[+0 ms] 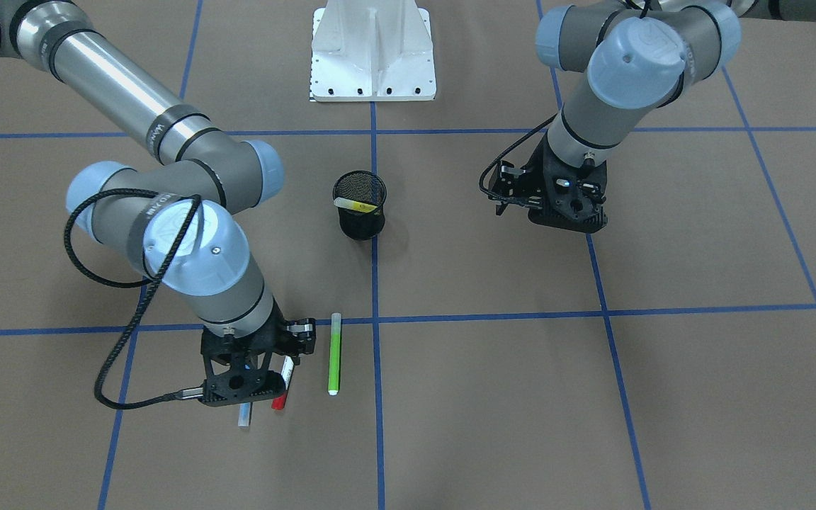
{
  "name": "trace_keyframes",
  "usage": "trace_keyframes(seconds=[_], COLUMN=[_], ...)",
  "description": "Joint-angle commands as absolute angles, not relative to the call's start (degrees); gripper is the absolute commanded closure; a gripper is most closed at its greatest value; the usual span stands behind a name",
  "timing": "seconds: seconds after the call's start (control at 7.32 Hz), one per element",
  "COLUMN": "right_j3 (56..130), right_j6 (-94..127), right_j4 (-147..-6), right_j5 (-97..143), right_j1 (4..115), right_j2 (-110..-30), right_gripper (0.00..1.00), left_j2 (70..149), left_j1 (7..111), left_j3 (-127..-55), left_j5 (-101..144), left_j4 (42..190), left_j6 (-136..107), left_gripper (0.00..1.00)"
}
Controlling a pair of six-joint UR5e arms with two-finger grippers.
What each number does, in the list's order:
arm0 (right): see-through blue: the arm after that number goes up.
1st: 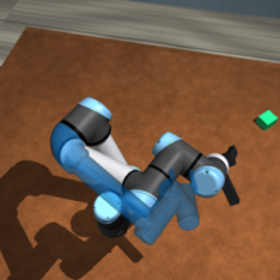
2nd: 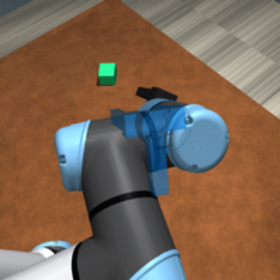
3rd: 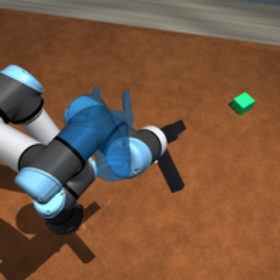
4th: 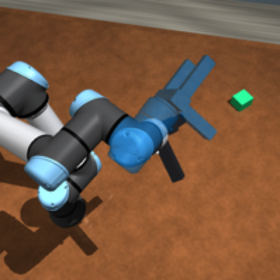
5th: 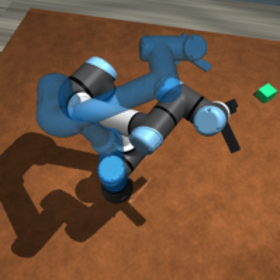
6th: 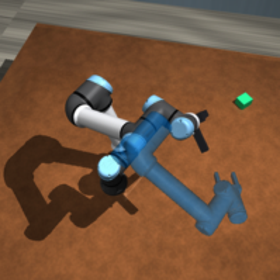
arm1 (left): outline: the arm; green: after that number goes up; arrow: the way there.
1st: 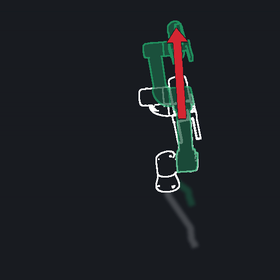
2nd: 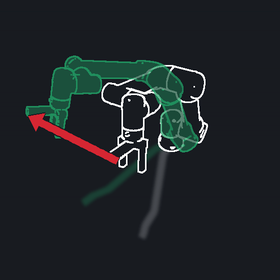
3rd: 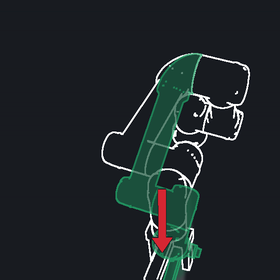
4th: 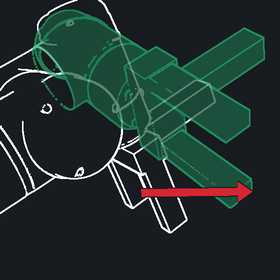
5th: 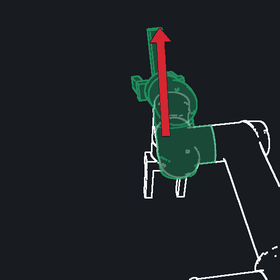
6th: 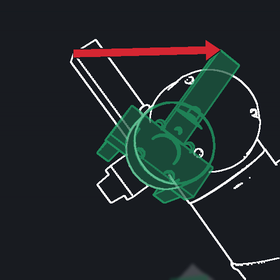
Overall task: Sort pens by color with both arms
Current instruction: 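Open and withdraw the right gripper while the left gripper moves toward the cup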
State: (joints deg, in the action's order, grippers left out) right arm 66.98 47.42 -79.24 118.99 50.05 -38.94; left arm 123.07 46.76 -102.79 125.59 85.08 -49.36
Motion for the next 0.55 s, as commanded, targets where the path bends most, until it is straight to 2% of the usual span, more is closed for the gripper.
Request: trace_keyframes(seconds=[0.0, 0.41], right_j3=[74.2, 83.7], right_j6=[42.1, 38.6], right_j4=[-82.2, -88.9], right_j5=[122.9, 128.6], right_j1=[53.9, 60.4], right_j2=[-45.5, -53.0], right_gripper=[0.22, 0.17], left_j2=[126.0, 129.4], left_j1=[45.8, 43.6], left_j3=[-102.4, -102.1], left_j5=[125.9, 125.2], left_j4=[85.1, 86.2], left_j6=[-59.7, -56.8], left_gripper=[0.17, 0.16])
